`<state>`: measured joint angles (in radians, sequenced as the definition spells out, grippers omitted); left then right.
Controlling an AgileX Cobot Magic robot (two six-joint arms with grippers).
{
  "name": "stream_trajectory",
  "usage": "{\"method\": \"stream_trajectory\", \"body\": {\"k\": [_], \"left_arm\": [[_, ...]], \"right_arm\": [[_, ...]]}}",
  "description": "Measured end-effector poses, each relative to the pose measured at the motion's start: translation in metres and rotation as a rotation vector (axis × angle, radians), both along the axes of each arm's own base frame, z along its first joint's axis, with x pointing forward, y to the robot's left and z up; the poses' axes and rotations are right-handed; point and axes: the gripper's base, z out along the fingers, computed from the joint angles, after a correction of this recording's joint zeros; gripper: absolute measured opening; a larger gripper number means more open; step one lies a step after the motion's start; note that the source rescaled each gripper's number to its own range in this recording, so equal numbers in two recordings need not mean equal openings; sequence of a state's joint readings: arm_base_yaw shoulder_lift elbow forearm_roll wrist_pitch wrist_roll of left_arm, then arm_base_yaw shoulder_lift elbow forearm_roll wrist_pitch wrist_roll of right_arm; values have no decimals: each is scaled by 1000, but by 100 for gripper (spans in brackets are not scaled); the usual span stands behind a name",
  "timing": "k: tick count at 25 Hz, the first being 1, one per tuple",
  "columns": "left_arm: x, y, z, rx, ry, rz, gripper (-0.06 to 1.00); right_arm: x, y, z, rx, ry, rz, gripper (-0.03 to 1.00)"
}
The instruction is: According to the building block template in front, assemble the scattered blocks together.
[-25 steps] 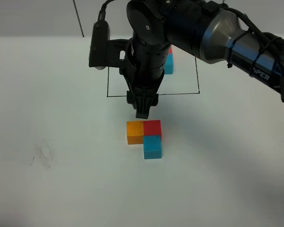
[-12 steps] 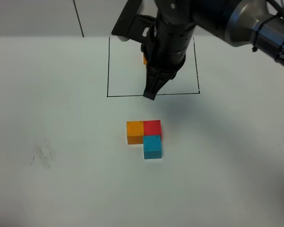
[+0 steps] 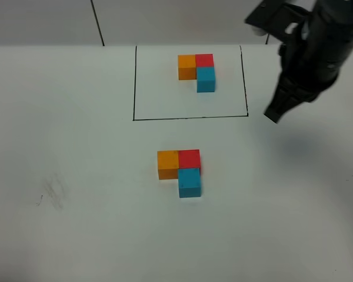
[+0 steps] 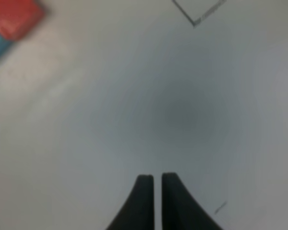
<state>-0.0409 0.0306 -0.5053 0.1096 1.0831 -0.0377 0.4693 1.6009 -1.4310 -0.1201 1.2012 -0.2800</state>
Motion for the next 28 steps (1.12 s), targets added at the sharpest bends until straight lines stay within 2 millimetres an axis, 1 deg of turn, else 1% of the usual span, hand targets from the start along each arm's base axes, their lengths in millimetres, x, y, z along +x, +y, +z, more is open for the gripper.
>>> {"method": "stream_trajectory", "body": {"k": [3,7,8,10,11,12,14,16,20,23,28], "left_arm": [[0,0,0,0,0,0,0],[0,0,0,0,0,0,0],[0,0,0,0,0,0,0],[0,0,0,0,0,0,0],[0,0,0,0,0,0,0],[0,0,0,0,0,0,0],[0,0,0,0,0,0,0],[0,0,0,0,0,0,0],[0,0,0,0,0,0,0],[0,0,0,0,0,0,0],[0,0,0,0,0,0,0]], "right_arm": [[-29,-37,0,23,-23,-105,0],[-78,-82,-4,56,-75,-240,0],[-94,-92,-8,64,-89,-270,0],[-117,-106,-14,78,-121,-317,0],[-133,-114,-15,88,-151,-338,0],[-146,-119,-21,91,-158,-354,0],[-170,-127,-29,103,-189,-382,0],[-192,-130,-38,130,-226,-400,0],[-223,-132,-48,238,-296,-461,0],[-237,-132,-48,296,-348,-476,0],[-251,-134,-47,356,-415,-502,0]]}}
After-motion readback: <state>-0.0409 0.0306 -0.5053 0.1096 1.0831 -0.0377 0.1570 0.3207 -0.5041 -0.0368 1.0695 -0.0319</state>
